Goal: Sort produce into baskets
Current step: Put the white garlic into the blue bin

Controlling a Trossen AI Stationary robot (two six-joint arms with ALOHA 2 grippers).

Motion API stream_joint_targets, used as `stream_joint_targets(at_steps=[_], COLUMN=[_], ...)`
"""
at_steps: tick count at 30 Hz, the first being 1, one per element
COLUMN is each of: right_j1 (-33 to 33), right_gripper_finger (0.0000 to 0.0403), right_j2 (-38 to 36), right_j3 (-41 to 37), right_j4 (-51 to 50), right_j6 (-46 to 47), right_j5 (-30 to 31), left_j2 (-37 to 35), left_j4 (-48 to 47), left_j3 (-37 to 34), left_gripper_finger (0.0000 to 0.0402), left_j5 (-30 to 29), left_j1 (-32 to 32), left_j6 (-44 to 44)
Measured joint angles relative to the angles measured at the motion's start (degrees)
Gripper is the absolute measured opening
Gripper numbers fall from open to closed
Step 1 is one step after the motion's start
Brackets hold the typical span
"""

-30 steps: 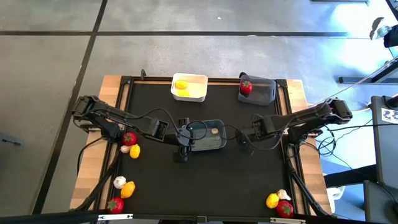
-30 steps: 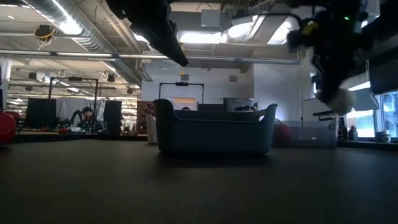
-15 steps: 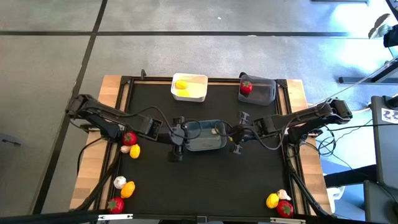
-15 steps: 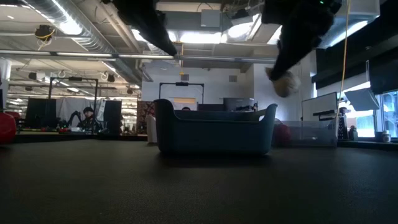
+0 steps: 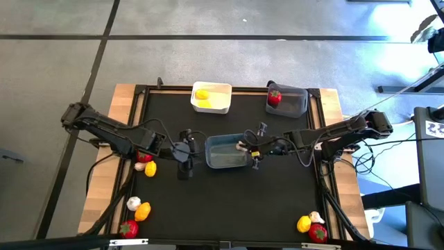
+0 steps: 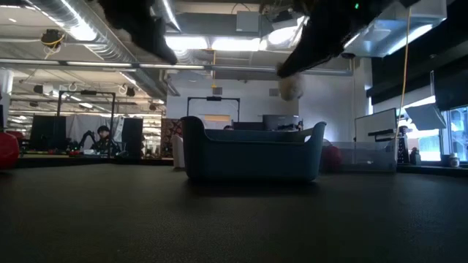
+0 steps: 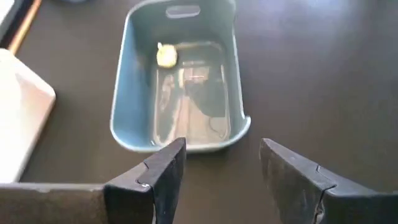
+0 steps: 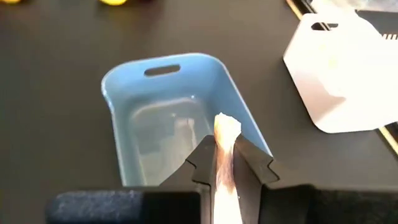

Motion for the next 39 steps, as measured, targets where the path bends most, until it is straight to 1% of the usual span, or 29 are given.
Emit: stream_joint_targets(at_steps=[3,7,12,16,23,27,32,39], right_j1=[-1.98,-4.44,-6.52,-6.38,-6.37,-6.39,-6.71,-8.02], right_gripper_finger=[0.0033,0.0033,0.0033,0.0033,0.0033,0.0033,0.0033,0.0033], right_j2=[0.04,1.43,6.78,11.87,18.12,20.2,20.49,20.5], right_j3=[-2.89,-6.06,-6.69,-6.69,-6.68,-6.69,-6.69,-6.69], right_j4=[7.02,15.63,24.7,30.04,34.22,35.98,35.54,31.9], right_j6=[-0.02,0.01,0.11,0.1,0.45,0.46,1.25,4.51], right_j5=[-1.63,-2.7,-4.18,-5.82,-5.67,-4.61,-4.56,-4.63], left_j2=[-2.17,-4.07,-4.25,-4.22,-4.22,-4.22,-4.22,-4.22], left_j4=[3.09,3.89,3.83,3.86,3.95,3.94,4.0,5.37], left_j3=[-4.5,-7.29,-8.36,-8.5,-8.5,-8.5,-8.5,-8.48], left_gripper_finger=[0.02,0.02,0.02,0.02,0.02,0.02,0.02,0.02], left_j5=[0.04,0.04,0.03,-0.39,-1.03,-1.75,-1.79,-1.84], left_j1=[-0.79,-1.65,-1.98,-1.98,-1.96,-1.96,-1.96,-1.96], left_j6=[-3.39,-6.84,-7.27,-5.92,-5.12,-5.19,-5.8,-5.87])
